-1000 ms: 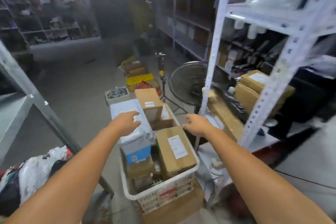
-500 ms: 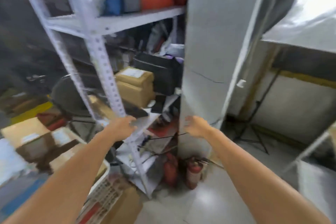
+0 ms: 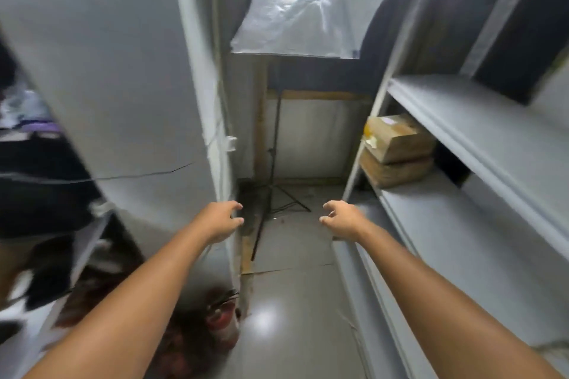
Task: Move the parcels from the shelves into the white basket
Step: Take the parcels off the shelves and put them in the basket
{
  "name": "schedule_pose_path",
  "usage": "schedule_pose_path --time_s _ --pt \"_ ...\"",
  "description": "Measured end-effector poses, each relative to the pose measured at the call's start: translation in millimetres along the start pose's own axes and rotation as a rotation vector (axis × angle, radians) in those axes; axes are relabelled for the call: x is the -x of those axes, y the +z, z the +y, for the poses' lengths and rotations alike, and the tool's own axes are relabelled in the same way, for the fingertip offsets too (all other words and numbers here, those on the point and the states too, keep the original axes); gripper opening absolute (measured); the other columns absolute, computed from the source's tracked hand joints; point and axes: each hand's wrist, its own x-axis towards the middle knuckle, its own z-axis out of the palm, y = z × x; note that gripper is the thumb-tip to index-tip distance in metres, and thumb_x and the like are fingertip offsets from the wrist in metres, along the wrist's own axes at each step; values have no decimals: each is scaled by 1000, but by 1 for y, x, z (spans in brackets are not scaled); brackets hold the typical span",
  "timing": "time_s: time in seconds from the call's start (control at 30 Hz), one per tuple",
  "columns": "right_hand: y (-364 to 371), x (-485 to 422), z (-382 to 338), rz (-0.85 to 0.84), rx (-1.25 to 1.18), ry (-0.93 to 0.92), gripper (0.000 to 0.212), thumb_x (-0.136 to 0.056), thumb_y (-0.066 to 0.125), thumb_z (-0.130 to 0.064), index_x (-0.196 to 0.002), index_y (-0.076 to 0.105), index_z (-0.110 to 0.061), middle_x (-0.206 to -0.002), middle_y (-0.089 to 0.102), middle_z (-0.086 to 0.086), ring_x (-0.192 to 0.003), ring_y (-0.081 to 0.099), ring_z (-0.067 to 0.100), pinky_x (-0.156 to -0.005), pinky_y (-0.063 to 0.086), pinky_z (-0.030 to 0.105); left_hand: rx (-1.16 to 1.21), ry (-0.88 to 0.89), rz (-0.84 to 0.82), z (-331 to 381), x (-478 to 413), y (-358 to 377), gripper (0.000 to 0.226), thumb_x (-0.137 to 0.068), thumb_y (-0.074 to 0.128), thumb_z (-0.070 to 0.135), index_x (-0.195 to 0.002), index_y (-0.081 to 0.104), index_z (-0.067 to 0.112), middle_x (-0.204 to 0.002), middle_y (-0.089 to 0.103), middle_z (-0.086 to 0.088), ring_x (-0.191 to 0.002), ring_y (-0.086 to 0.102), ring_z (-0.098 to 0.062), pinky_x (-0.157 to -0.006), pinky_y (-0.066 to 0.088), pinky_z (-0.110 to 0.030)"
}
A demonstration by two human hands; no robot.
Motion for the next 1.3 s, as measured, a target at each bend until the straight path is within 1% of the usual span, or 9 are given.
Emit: schedule_pose_path --time_s 0.2,0.3,0.43,0.57,0.73,0.83,0.93,1.13,1.3 --pt "-43 -32 84 88 -125 196 50 -94 55 -31 -142 46 -16 -141 53 9 -128 50 27 -104 39 34 -84 189 -85 86 -112 21 45 -93 51 40 -136 48 29 -123 63 3 -117 55 -19 -95 45 -30" --pt "-61 -66 119 143 -181 240 50 -94 54 -30 -142 46 -17 -141 52 9 -127 51 27 -105 41 36 -95 235 -108 127 -166 32 45 -91 51 43 -135 48 32 -122 63 6 -115 56 -18 -94 45 -30" --pt "-82 -118 151 249 -290 264 46 -94 56 -31 -138 50 -18 -136 57 8 -122 54 27 -99 42 32 -69 251 -98 166 -231 47 45 -90 52 42 -133 51 30 -123 63 3 -114 57 -18 -90 45 -28" --pt "-95 -165 169 331 -407 291 41 -93 58 -33 -131 56 -18 -128 62 6 -116 57 25 -90 41 27 55 263 -89 193 -290 56 42 -91 54 42 -130 55 27 -120 66 1 -111 60 -19 -95 45 -29" --pt "-112 -225 181 501 -674 337 43 -94 58 -30 -135 52 -17 -129 61 6 -116 57 22 -88 40 25 247 306 -53 231 -367 67 43 -93 54 43 -131 55 23 -121 66 -3 -113 59 -20 -89 40 -26" --pt "-122 -263 189 636 -868 344 49 -94 58 -32 -140 46 -18 -138 54 7 -122 54 22 -92 43 29 415 329 -75 258 -414 77 51 -93 52 47 -137 48 23 -130 60 -6 -118 56 -21 -94 43 -29" --pt "-129 -298 199 770 -999 339 62 -93 59 -41 -146 37 -20 -147 44 5 -131 47 23 -91 40 27 613 349 -111 288 -455 88 63 -91 52 55 -144 37 25 -140 51 -6 -127 49 -22 -104 43 -43" --pt "-129 -347 202 889 -1131 339 84 -86 61 -56 -153 18 -29 -155 29 5 -139 35 26 -106 38 41 845 450 -123 336 -507 95 82 -86 53 62 -151 18 27 -154 30 -7 -139 35 -24 -112 31 -43" --pt "-122 -366 197 935 -1203 311 84 -88 61 -51 -154 13 -33 -153 30 4 -133 41 25 -90 41 32 899 522 -198 349 -520 101 63 -91 51 53 -144 37 23 -137 51 2 -122 49 -15 -97 40 -29"
